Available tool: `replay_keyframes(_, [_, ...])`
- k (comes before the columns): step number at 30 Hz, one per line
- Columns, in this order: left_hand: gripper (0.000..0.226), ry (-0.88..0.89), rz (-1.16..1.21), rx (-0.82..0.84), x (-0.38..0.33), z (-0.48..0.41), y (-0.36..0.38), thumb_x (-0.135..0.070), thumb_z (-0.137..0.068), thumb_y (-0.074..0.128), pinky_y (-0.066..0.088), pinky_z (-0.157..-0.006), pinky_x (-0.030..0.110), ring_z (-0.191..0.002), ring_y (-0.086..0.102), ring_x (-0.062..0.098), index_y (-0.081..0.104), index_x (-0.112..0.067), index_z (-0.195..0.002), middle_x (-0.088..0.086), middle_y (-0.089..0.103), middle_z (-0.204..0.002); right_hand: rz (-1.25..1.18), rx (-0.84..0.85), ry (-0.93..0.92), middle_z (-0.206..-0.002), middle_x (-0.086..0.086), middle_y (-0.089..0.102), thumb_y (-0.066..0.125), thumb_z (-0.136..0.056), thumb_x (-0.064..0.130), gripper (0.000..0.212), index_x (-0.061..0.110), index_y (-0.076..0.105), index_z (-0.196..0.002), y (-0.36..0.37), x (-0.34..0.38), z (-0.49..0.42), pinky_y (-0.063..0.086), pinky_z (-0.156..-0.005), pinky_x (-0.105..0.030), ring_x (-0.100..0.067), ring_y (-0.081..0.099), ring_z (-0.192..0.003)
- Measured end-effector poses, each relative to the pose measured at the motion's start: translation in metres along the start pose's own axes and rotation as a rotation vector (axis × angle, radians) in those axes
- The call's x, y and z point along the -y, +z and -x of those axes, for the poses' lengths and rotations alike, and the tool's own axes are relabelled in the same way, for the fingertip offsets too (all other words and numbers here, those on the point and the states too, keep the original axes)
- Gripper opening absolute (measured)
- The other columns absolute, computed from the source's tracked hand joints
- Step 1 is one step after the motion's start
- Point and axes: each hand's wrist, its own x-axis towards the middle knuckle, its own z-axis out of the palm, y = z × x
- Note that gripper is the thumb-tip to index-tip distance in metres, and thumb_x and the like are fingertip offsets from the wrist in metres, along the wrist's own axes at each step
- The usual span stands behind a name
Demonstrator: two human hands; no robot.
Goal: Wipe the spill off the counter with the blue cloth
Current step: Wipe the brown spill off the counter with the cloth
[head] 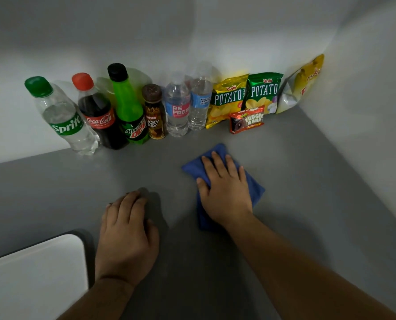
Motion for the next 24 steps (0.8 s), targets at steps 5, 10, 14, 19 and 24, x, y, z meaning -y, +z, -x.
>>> replay_keyframes(5, [0.055,0.0,-0.002,0.01,0.0,-0.001,0.001,-0.025,-0.083,0.052,0.039,-0.111,0.06,-0.127,0.05,0.042,0.057,-0.005,-0.134,0.016,0.056,-0.142,-0.034,0.014,-0.065,-0.173,0.004,0.013,0.024,-0.103,0.059,0.064,0.034,0.018,-0.161,0.012,0.017,0.048,0.004,-0.126,-0.06,-0.032,0.001,-0.159])
replay_keyframes(10, [0.057,-0.009,-0.034,0.047,-0.001,-0.001,-0.001,-0.029,-0.084,0.049,0.038,-0.113,0.059,-0.13,0.048,0.04,0.056,-0.007,-0.136,0.015,0.055,-0.144,-0.047,0.015,-0.292,-0.171,0.002,0.024,0.034,-0.104,0.053,0.061,0.031,0.031,-0.16,0.004,0.028,-0.007,0.008,-0.125,-0.059,-0.032,0.012,-0.157])
replay_keyframes(14, [0.056,-0.004,-0.056,0.061,0.0,-0.001,-0.001,-0.033,-0.088,0.046,0.038,-0.114,0.058,-0.132,0.048,0.039,0.055,-0.008,-0.137,0.015,0.054,-0.145,-0.024,0.032,-0.092,-0.173,0.0,0.014,0.029,-0.106,0.052,0.062,0.029,0.02,-0.163,-0.006,0.003,-0.047,0.006,-0.127,-0.054,-0.029,0.008,-0.158])
replay_keyframes(19, [0.055,-0.017,-0.055,0.068,-0.001,-0.001,-0.002,-0.035,-0.09,0.045,0.038,-0.115,0.057,-0.133,0.047,0.035,0.053,-0.012,-0.139,0.011,0.053,-0.146,-0.032,-0.031,-0.103,-0.167,-0.003,0.032,0.026,-0.099,0.052,0.066,0.023,0.034,-0.158,0.001,0.009,-0.008,0.017,-0.124,-0.061,-0.037,0.021,-0.154])
replay_keyframes(24, [0.055,-0.045,-0.056,0.089,-0.005,-0.002,-0.005,-0.035,-0.089,0.047,0.038,-0.115,0.056,-0.135,0.046,0.032,0.053,-0.014,-0.14,0.009,0.053,-0.147,-0.057,0.04,-0.294,-0.168,0.002,0.028,0.04,-0.1,0.048,0.061,0.025,0.032,-0.156,-0.003,0.012,-0.043,0.009,-0.124,-0.059,-0.033,0.015,-0.156])
